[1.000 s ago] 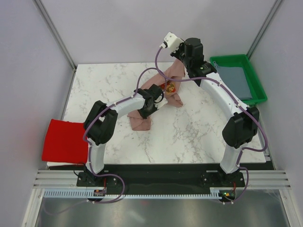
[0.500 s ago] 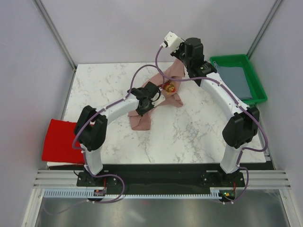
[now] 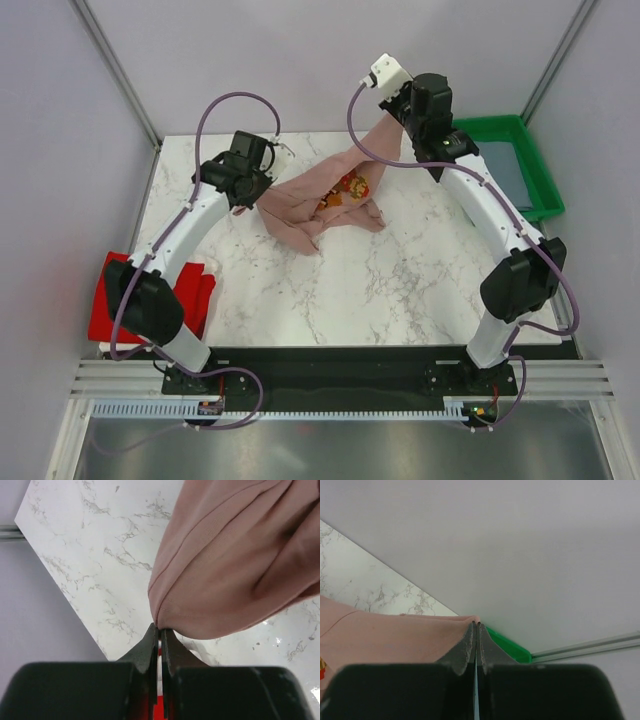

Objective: Fold and stack the t-shirts
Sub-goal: Flatten the tshirt out

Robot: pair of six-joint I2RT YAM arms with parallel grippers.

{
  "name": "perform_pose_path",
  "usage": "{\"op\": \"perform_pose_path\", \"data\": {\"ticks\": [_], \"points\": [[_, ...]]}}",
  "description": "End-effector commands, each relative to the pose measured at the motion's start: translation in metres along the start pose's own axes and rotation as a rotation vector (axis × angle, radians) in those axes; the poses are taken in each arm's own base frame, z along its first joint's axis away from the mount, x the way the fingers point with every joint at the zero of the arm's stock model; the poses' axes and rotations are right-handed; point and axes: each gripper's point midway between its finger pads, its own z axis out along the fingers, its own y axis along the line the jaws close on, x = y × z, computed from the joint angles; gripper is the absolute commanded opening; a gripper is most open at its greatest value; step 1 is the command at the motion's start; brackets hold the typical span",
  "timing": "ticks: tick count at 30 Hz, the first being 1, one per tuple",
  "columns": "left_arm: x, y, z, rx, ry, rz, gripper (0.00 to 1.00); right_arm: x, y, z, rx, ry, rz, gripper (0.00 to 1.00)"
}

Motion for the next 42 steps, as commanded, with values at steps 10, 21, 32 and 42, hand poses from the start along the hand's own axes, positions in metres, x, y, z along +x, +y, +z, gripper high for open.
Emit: {"op": "perform_pose_path", "data": {"ticks": [10, 21, 32, 42], "points": [[0.033, -0.066, 0.031, 0.29, 0.091, 0.013, 0.03, -0.024, -0.022, -0.023, 0.029, -0.059, 0.062, 0.0], [0.037, -0.073, 0.042, 0.314, 0.125, -0.031, 0.02, -0.019, -0.015, -0.018, 0.014, -0.048, 0.065, 0.0], [0.032, -0.001, 0.014, 0.143, 0.078, -0.022, 0.2, -0.018, -0.015, -0.015, 0.02, -0.041, 0.078, 0.0], [0.04, -0.017, 0.02, 0.246, 0.094, -0.109, 0.02, -0.018, -0.014, -0.012, 0.016, -0.038, 0.084, 0.0]]}}
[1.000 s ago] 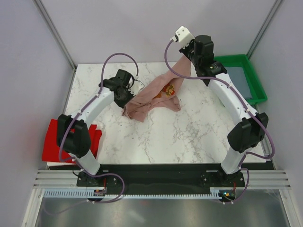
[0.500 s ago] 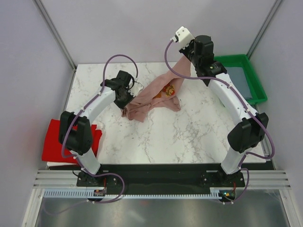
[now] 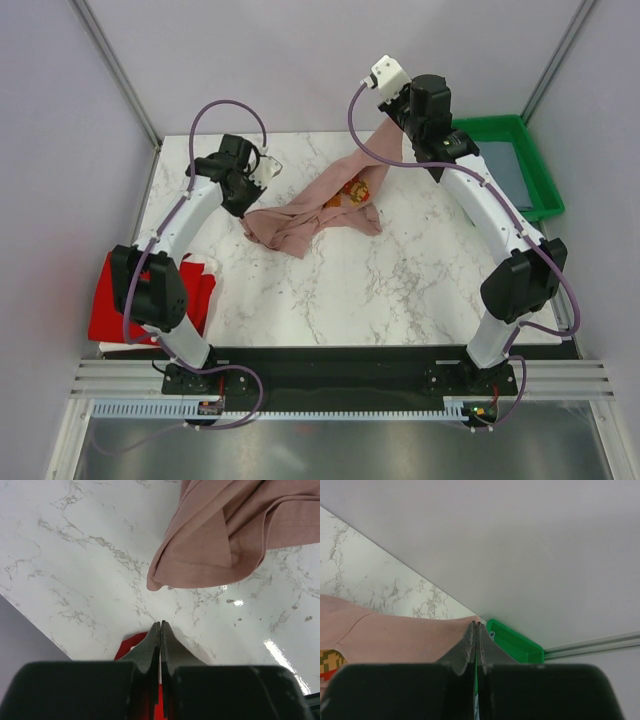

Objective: Fold and stack the t-shirts
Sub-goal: Flatten the tshirt out

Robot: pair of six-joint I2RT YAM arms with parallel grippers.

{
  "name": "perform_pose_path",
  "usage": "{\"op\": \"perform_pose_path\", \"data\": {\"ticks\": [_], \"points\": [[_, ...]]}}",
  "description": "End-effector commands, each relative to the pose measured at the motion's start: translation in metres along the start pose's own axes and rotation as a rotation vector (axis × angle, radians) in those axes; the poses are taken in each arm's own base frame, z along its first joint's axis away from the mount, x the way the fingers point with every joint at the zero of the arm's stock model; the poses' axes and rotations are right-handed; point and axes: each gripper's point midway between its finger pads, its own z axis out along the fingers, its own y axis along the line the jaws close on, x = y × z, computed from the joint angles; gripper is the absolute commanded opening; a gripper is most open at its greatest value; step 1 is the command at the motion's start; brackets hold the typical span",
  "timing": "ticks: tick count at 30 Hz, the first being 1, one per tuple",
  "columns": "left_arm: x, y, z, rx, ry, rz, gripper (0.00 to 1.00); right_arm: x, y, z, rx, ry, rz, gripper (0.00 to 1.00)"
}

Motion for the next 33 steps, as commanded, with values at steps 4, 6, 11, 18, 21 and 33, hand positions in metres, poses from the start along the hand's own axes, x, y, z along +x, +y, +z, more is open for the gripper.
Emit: {"op": "perform_pose_path", "data": {"ticks": [4, 6, 11, 18, 21, 33], "points": [[-0.006, -0.009, 0.003, 0.052, -0.007, -0.046, 0.31, -0.023, -0.02, -0.012, 0.046, -0.06, 0.031, 0.0], [-0.002, -0.007, 0.016, 0.052, 0.028, -0.068, 0.46, -0.02, -0.018, -0.012, 0.043, -0.055, 0.029, 0.0], [0.0, 0.005, 0.029, 0.068, 0.042, -0.149, 0.49, -0.018, -0.018, -0.014, 0.04, -0.048, 0.019, 0.0], [-0.003, 0.011, 0.037, 0.145, 0.007, -0.242, 0.47, -0.016, -0.016, -0.014, 0.035, -0.041, 0.011, 0.0], [-0.005, 0.014, 0.039, 0.166, -0.006, -0.258, 0.47, -0.015, -0.016, -0.014, 0.033, -0.038, 0.011, 0.0], [-0.001, 0.011, 0.05, 0.231, 0.018, -0.275, 0.43, -0.01, -0.014, -0.011, 0.035, -0.022, -0.002, 0.0]]}}
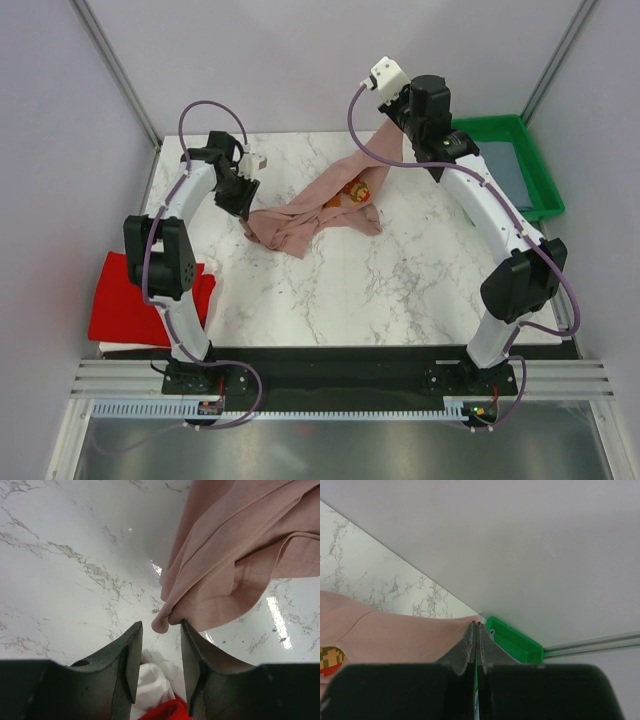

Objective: Fold and stack the t-shirts
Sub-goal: Flatten the tshirt out

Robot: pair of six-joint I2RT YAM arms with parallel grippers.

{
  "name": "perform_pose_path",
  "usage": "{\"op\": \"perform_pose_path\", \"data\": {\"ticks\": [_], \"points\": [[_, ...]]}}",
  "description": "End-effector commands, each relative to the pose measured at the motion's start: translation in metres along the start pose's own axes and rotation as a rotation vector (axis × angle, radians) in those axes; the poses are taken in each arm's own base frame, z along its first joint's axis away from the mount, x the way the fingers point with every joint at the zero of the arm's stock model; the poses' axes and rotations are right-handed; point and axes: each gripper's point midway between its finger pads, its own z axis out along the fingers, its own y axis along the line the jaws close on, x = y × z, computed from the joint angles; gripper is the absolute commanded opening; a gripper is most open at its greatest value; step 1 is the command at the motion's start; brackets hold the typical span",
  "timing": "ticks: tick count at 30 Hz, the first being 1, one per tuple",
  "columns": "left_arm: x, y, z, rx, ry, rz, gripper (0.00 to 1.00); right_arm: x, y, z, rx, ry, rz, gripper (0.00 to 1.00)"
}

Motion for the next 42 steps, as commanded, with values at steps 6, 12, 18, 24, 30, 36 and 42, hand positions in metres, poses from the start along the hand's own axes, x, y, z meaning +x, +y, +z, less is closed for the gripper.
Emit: {"op": "perform_pose_path", "data": {"ticks": [6, 12, 18, 24, 30, 36, 42], "points": [[-0.007, 0.003, -0.007, 0.015, -0.022, -0.031, 0.43, -0.011, -0.013, -0.008, 0.037, -0.031, 0.011, 0.0], [-0.001, 0.009, -0.009, 0.005, -0.018, -0.043, 0.42, -0.011, -0.011, -0.005, 0.031, -0.03, 0.013, 0.0], [0.001, 0.008, -0.006, 0.026, -0.015, -0.046, 0.42, -0.009, -0.008, -0.002, 0.024, -0.029, 0.013, 0.0], [-0.003, 0.003, -0.002, 0.062, -0.019, -0.054, 0.42, -0.01, -0.009, -0.003, 0.027, -0.027, 0.008, 0.0], [0.0, 0.002, -0.001, 0.067, -0.005, -0.054, 0.39, -0.007, -0.008, -0.002, 0.025, -0.023, 0.006, 0.0], [0.002, 0.001, 0.004, 0.078, 0.009, -0.059, 0.28, -0.009, -0.008, -0.002, 0.027, -0.025, 0.005, 0.0], [0.006, 0.0, 0.01, 0.09, 0.03, -0.068, 0.22, -0.009, -0.009, -0.001, 0.027, -0.025, 0.004, 0.0]]}}
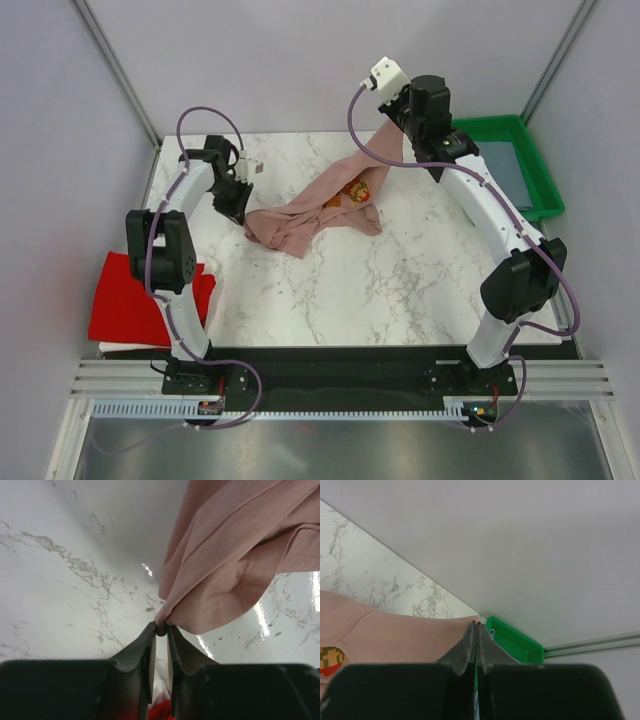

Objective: Fold and stack the t-shirts
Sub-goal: Flatten the tshirt out

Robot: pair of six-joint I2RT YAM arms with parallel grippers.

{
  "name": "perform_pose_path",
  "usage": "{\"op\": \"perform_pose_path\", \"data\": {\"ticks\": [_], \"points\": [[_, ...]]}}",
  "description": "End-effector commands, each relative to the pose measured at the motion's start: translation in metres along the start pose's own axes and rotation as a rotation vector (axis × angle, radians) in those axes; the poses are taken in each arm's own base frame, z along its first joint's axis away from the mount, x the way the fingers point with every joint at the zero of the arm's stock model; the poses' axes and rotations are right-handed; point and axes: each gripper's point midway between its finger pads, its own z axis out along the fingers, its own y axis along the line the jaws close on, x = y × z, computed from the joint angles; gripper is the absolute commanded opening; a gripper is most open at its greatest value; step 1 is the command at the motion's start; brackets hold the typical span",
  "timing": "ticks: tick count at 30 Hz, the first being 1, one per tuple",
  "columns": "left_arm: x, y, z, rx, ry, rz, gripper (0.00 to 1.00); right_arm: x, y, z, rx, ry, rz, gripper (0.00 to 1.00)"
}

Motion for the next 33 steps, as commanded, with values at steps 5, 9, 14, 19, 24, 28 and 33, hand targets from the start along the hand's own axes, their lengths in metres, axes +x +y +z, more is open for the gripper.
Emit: {"op": "perform_pose_path", "data": {"ticks": [5, 9, 14, 19, 24, 28, 33], "points": [[-0.015, 0.001, -0.011, 0.0, -0.043, -0.007, 0.07, -0.009, -0.008, -0.001, 0.027, -0.025, 0.001, 0.0], [-0.031, 0.008, -0.032, -0.048, -0.091, 0.026, 0.02, -0.013, -0.013, -0.001, 0.038, -0.034, 0.004, 0.0], [-0.059, 0.031, -0.086, -0.196, -0.16, 0.12, 0.02, -0.04, -0.042, -0.01, 0.106, -0.085, -0.026, 0.0], [-0.095, 0.042, -0.173, -0.349, -0.318, 0.207, 0.02, -0.07, -0.088, -0.032, 0.208, -0.103, -0.048, 0.0], [-0.101, 0.036, -0.246, -0.47, -0.452, 0.241, 0.02, -0.097, -0.137, -0.077, 0.335, -0.147, -0.006, 0.0], [-0.09, 0.022, -0.294, -0.525, -0.547, 0.249, 0.02, -0.108, -0.16, -0.131, 0.376, -0.186, 0.033, 0.0], [-0.065, -0.004, -0.377, -0.646, -0.745, 0.254, 0.02, -0.095, -0.167, -0.177, 0.396, -0.157, -0.04, 0.0]]}}
